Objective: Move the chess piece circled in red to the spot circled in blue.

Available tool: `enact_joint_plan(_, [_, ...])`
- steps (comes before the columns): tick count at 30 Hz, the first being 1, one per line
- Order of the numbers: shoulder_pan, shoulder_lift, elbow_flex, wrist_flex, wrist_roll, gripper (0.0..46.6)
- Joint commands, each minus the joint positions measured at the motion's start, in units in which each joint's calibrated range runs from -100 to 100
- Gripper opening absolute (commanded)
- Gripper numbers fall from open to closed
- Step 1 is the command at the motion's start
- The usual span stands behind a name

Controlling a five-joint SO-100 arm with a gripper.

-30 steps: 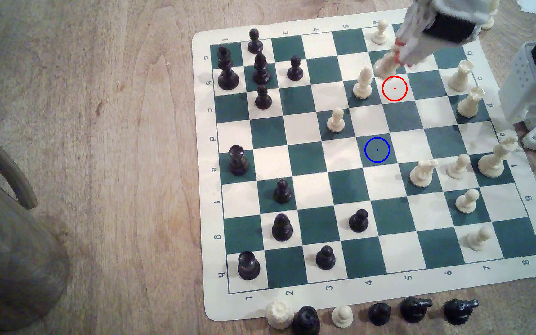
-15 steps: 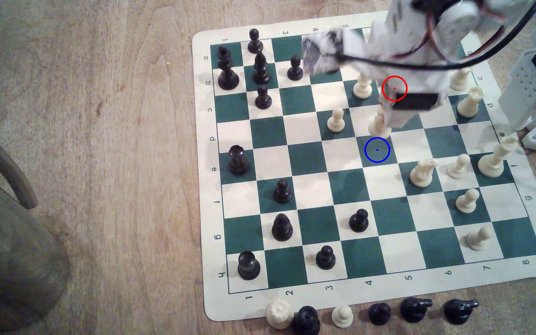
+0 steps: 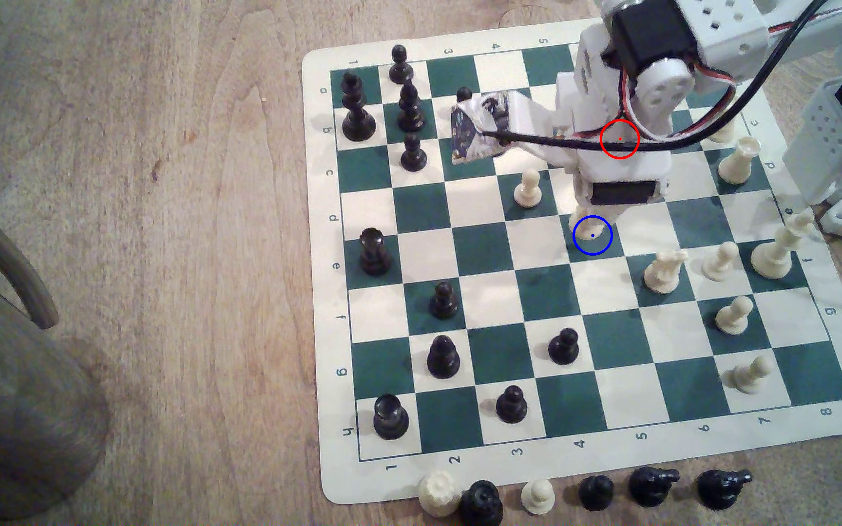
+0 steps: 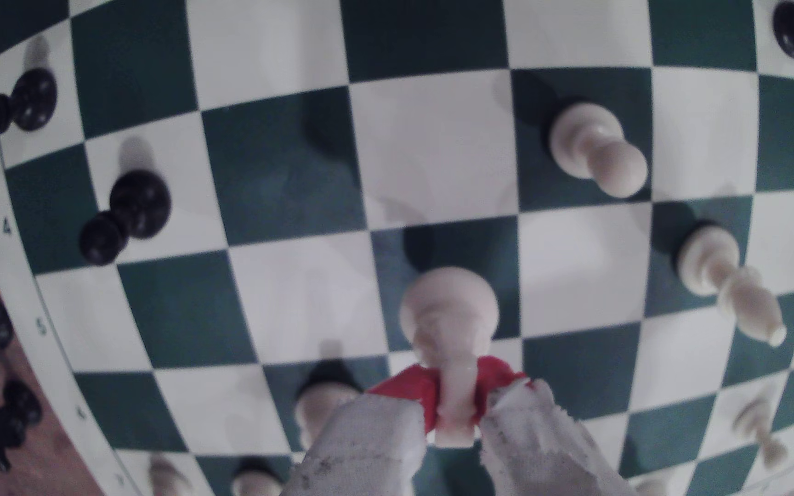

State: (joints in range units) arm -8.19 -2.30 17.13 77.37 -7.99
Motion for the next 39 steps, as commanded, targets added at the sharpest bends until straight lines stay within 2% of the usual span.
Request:
enact_joint_plan(1, [-0.38,0.27,1.28,-1.69,0.05,1.0])
enact_joint_plan(19, [-0.46,0.52,5.63,-6.28,-0.05,1.4])
enact_joint_plan(23, [-0.14,0.01,7.26,-6.85,0.34,11.6])
enact_joint_plan(25, [0.17,-1.26,8.8,-8.66,0.34,14.2])
enact_joint_plan(30, [0.87,-3.72,9.62,-9.88,0.39,16.3])
enact_joint_plan(39, [1.26,-12.3,14.42,-9.8,0.49,17.4])
